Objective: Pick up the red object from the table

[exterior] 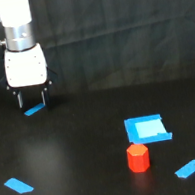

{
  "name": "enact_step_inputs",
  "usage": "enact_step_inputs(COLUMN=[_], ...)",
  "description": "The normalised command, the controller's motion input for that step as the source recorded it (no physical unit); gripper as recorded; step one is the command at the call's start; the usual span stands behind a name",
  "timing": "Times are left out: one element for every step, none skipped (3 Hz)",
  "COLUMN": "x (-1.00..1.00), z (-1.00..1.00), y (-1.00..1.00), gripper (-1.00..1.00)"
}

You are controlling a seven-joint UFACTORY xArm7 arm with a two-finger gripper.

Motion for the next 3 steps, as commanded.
enact_step_inputs(x=[0.07, 0.50, 0.83], z=[0.01, -0.21, 0.03], y=[-0.04, -0.42, -0.61], gripper=[1.00, 1.00, 1.00])
